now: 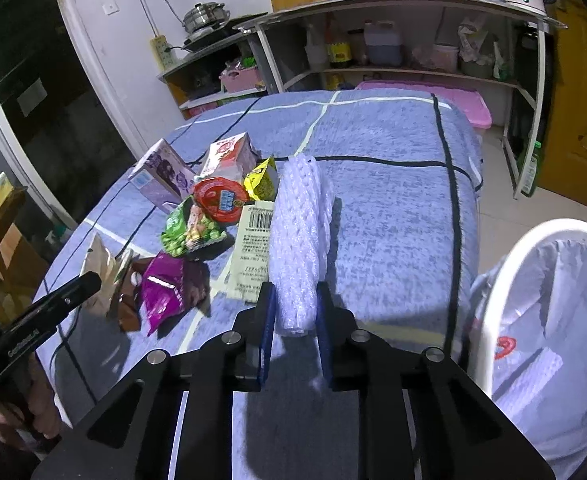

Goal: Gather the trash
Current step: 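Grasp the long white foam net with the right gripper while the left gripper grasps the white paper bag, then carry the foam net in the right gripper while the left gripper carries the paper bag to the bin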

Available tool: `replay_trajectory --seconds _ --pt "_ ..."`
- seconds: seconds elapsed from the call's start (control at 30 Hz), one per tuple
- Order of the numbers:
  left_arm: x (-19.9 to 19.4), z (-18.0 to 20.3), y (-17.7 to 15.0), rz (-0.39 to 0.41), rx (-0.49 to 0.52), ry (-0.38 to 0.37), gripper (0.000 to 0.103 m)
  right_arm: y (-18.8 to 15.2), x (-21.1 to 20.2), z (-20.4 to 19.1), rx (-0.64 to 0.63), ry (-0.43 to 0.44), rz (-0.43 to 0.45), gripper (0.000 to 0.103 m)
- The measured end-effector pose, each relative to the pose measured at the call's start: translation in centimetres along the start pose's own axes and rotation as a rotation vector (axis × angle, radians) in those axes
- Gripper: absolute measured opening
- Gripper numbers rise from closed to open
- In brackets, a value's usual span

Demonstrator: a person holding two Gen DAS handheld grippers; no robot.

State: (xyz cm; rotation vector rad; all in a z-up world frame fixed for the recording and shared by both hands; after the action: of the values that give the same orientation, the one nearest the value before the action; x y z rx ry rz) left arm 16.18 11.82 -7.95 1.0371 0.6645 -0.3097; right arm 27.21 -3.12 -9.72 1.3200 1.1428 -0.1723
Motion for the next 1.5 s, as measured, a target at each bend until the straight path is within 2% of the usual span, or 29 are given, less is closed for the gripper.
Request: replay_trajectory --seconds 0.1,0.13,0.17,0.23,0.43,0.83,1.1,1.5 --pt "-0.9 0.3 -0.1 0.010 0.011 -0.006 0.030 -0.5 -1.1 -0.1 0.006 0.003 0.012 0.020" --pt "-1.1 0.4 -0.1 0.012 0.014 -0.009 0.026 -0.7 -1.5 -0.1 0.008 0.004 0.015 0.020" --pt "-1.4 0.5 -0.1 0.013 0.017 -0.011 0.018 -1.0 -1.9 -0.1 0.012 0.004 0.017 0.020" --pt "-1.8 0.8 -0.2 0.013 0.027 -0.016 0.012 -1.4 -2.6 -0.1 0.016 0.005 0.023 0.020" --pt "-2.4 0.9 -1.2 -0.003 0.030 -0.027 0.012 -2.5 -4.2 -0.2 0.025 0.005 0.033 0.020" --pt "-1.1 0.3 -2.4 -0.058 0.022 0.024 0.014 -3.6 -5.8 0.8 0.045 -0.008 0.045 0.020" --pt "-1.8 1.0 -2.6 -0.045 0.053 0.014 0.014 -3.9 -6.5 0.7 0.044 -0.011 0.058 0.020" --pt "-5.6 3.6 -1.3 0.039 0.099 -0.048 0.012 -4.5 -9.3 1.1 0.048 -0.021 0.100 0.020"
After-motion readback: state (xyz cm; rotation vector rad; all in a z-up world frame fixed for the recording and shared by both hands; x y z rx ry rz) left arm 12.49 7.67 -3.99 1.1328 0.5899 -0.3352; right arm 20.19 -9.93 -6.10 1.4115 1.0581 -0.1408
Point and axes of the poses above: each gripper's, at about its wrist camera, not at the fingertips, and x roughly the way its jaws point, z to its right, y to its top, the point moved 8 cm from there along x, roughly the way its jaws point, and after that the axes turned 8 degrees about -x, right-handed, at the moved point
